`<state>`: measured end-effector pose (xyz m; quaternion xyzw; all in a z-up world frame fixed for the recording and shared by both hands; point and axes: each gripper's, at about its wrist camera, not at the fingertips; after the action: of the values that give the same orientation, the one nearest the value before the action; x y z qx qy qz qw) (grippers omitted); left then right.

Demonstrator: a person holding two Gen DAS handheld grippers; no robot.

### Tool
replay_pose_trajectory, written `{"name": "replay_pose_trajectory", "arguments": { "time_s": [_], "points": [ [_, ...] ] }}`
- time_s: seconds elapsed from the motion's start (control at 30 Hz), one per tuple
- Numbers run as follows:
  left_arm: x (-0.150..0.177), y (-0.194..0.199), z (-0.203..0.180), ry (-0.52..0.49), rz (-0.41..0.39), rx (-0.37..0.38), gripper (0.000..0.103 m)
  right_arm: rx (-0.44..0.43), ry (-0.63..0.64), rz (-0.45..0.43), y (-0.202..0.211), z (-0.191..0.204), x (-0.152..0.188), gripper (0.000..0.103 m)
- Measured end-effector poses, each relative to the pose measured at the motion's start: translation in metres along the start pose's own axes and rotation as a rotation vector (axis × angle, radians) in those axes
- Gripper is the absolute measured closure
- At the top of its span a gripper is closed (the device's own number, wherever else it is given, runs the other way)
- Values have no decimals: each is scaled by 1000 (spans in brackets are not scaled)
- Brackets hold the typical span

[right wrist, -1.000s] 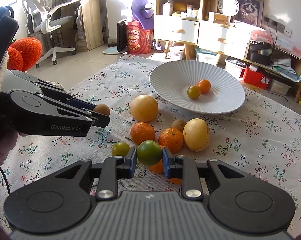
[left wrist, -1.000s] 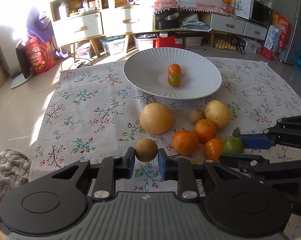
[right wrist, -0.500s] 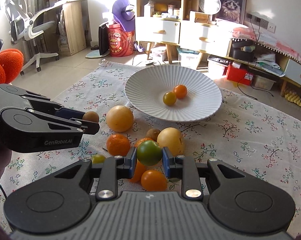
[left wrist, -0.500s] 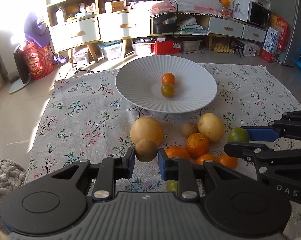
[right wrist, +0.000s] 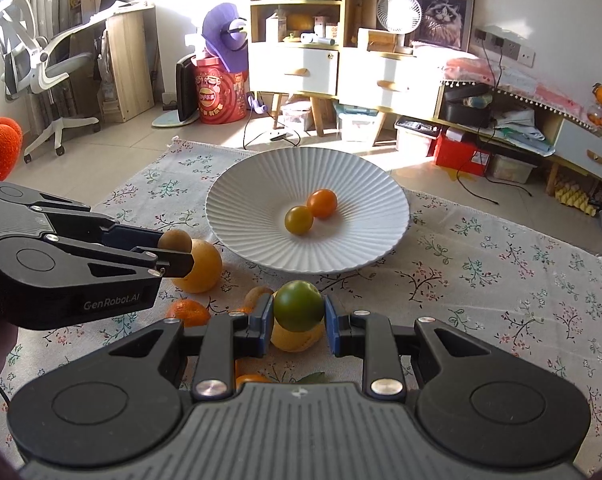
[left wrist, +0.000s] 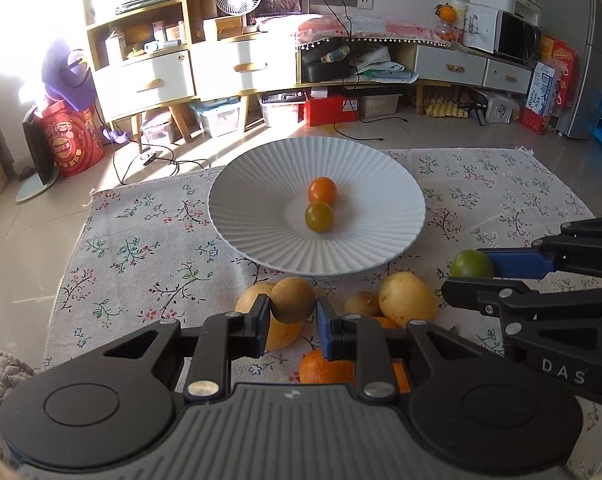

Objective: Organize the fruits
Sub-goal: 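Lift both held fruits and carry them toward the white bowl, then lower both held fruits over the bowl and open both grippers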

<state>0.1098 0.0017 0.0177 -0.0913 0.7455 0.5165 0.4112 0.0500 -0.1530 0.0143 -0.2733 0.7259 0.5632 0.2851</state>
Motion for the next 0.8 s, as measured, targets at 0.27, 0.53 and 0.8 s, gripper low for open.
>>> {"name": "replay_pose_trajectory", "arguments": {
  "time_s": [0.27,0.53,0.8],
  "points": [
    [-7,-11,-3,-8,-3,-8,103,5,-5,-16,-13,-14,-9,79],
    [-16,-21,-2,-46,2,-29,103,-8,1,-22,-29,-22,-19,79],
    [-26,-38,4,-64,-16,-33,103,-38,9,-36,-43,-27,-25,79]
  ]
}}
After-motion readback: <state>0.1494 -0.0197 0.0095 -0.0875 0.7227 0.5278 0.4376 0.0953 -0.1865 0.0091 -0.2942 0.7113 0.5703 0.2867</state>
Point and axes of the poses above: each gripper's, at about its wrist camera, not at the fingertips, and y roughly against the way its jaws point, z to its left, x to its underside, and after that the axes turned 14 degrees about x, right-handed
